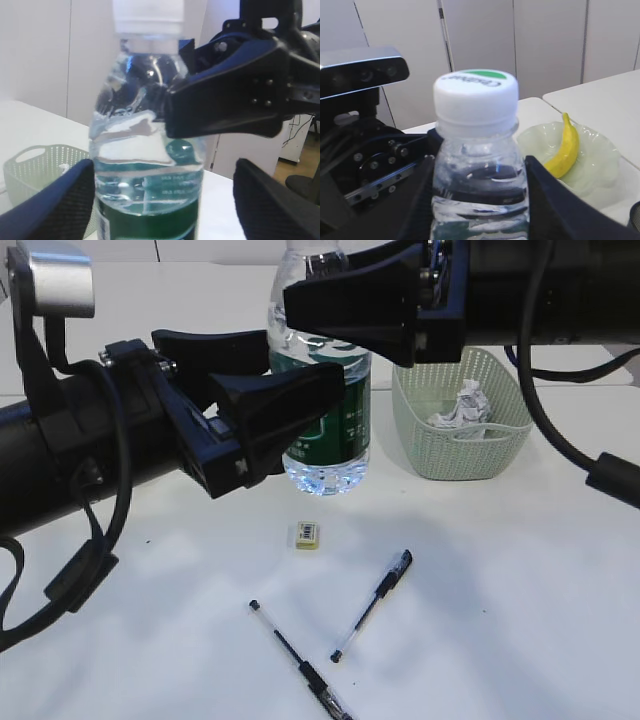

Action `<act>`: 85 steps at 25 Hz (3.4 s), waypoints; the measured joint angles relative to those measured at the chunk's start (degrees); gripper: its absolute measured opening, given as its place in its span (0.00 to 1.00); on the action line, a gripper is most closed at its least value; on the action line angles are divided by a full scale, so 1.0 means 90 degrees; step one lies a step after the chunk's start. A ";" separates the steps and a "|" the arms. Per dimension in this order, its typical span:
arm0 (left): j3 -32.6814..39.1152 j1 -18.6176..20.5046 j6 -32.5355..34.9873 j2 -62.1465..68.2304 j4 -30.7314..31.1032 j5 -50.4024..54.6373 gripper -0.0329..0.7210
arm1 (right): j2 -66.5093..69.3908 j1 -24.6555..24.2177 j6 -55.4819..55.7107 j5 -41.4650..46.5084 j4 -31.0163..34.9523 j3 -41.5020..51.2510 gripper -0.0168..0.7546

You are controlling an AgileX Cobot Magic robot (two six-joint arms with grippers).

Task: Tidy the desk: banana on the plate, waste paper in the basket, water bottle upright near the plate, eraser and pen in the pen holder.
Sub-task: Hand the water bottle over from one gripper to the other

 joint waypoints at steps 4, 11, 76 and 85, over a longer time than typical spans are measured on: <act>0.0000 0.0000 -0.0015 0.0000 -0.0103 0.0011 0.86 | 0.0000 0.0056 0.0000 0.0155 0.0055 -0.0011 0.48; 0.0000 -0.0011 -0.0051 0.0000 0.0080 0.0207 0.86 | -0.0025 0.0056 0.0013 0.0313 0.0055 -0.0011 0.48; 0.0000 -0.0052 0.0269 0.0023 -0.0102 -0.0015 0.60 | -0.0052 0.0355 0.0467 0.0396 -0.0476 -0.0371 0.60; 0.0014 -0.0052 0.0882 0.0025 -0.0929 0.0103 0.59 | -0.0052 0.0361 0.0490 0.0014 -0.0451 -0.0386 0.71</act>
